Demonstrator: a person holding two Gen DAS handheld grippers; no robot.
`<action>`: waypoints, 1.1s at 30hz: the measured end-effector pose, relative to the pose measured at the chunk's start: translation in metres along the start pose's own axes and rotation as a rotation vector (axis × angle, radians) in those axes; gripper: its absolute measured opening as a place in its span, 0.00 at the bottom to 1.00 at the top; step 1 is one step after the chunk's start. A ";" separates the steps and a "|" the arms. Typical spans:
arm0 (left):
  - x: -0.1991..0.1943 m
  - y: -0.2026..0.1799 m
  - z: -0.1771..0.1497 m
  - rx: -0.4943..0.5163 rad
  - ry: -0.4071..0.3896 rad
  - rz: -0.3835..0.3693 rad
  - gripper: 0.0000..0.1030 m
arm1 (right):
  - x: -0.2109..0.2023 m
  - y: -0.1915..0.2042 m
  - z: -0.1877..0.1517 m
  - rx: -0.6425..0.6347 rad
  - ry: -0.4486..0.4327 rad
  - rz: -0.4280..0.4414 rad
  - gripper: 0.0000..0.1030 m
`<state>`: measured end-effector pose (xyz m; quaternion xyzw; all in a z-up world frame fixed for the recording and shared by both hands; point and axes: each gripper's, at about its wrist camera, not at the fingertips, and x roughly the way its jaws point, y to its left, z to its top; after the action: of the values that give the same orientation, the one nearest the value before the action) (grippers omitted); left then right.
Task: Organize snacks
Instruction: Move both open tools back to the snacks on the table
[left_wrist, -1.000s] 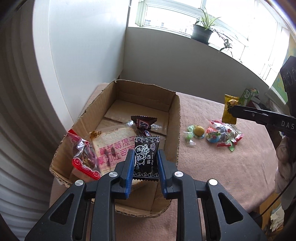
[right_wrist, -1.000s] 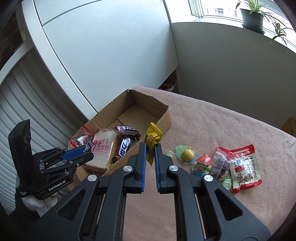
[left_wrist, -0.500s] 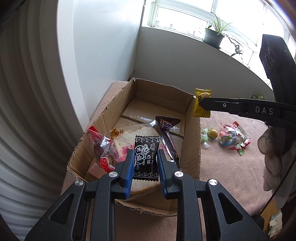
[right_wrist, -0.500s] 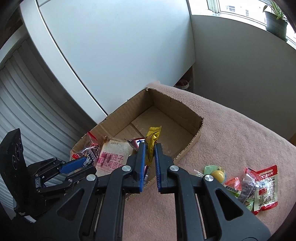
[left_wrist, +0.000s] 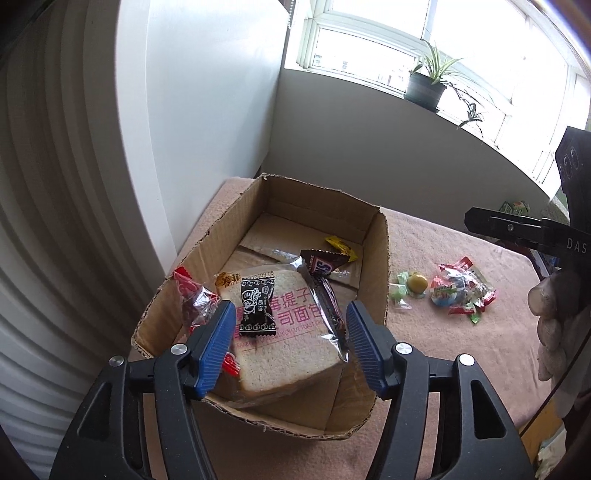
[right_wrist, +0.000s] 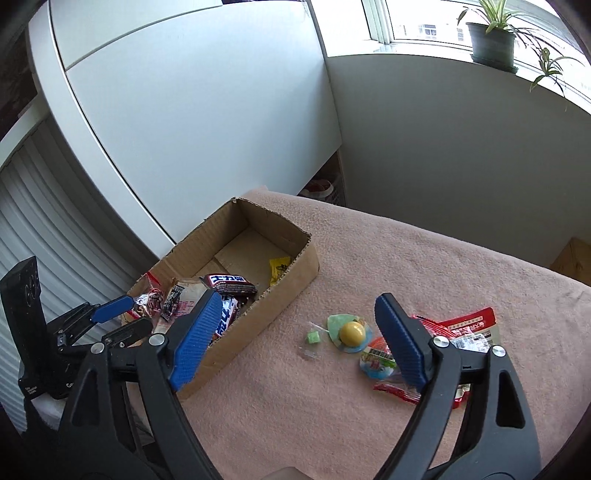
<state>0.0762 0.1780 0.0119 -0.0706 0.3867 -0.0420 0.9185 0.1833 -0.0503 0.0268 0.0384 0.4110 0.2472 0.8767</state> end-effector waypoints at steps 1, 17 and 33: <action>0.000 -0.003 0.000 0.004 0.000 -0.005 0.61 | -0.005 -0.009 -0.003 0.012 -0.002 -0.010 0.87; 0.026 -0.089 0.002 0.134 0.056 -0.135 0.61 | -0.042 -0.139 -0.066 0.280 0.033 -0.036 0.96; 0.075 -0.159 0.002 0.170 0.125 -0.207 0.61 | 0.004 -0.158 -0.063 0.169 0.151 -0.116 0.96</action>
<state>0.1264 0.0116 -0.0140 -0.0296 0.4287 -0.1734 0.8862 0.2024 -0.1957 -0.0601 0.0696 0.4968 0.1629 0.8496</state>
